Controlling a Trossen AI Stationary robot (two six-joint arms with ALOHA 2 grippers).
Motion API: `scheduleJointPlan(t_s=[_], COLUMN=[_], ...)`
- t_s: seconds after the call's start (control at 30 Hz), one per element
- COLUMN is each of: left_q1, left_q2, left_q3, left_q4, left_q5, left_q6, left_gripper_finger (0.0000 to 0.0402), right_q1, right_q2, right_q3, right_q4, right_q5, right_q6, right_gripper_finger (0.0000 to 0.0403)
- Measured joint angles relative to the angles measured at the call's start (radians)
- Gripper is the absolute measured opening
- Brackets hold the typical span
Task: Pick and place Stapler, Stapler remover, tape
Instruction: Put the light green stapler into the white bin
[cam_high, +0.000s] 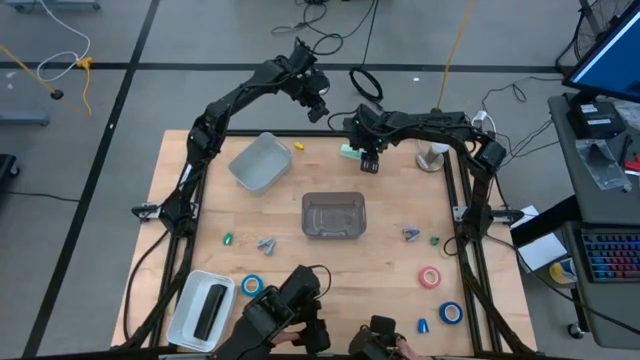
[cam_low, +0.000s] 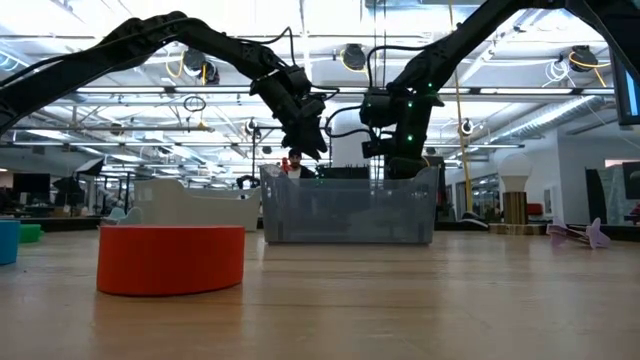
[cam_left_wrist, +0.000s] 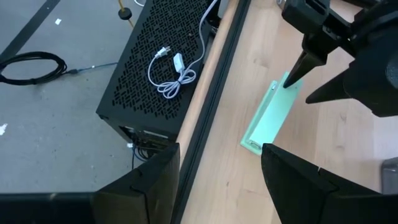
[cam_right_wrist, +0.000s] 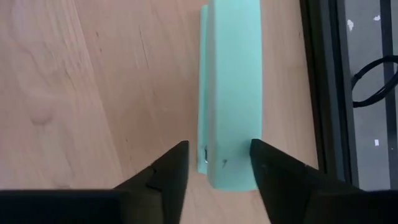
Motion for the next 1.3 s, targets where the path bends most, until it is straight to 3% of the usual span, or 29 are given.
scheduleJointPlan(t_s=[0.3, 0.53, 0.97, 1.3], left_q1=[0.0, 0.0, 0.0, -0.002], left_q2=[0.0, 0.0, 0.0, 0.0], left_q3=[0.0, 0.0, 0.0, 0.0], left_q4=[0.0, -0.001, 0.003, 0.019], left_q5=[0.0, 0.0, 0.0, 0.0], left_q6=[0.001, 0.001, 0.0, 0.0], left_gripper_finger=[0.0223, 0.0223, 0.0223, 0.0223], right_q1=[0.0, 0.0, 0.0, 0.008], right_q2=[0.0, 0.0, 0.0, 0.0], right_q3=[0.0, -0.002, -0.002, -0.002], right_q4=[-0.005, -0.005, -0.015, -0.023], right_q5=[-0.002, -0.006, -0.038, 0.002], right_q6=[0.005, 0.009, 0.007, 0.011], right_gripper_finger=[0.0043, 0.0012, 0.0065, 0.0168])
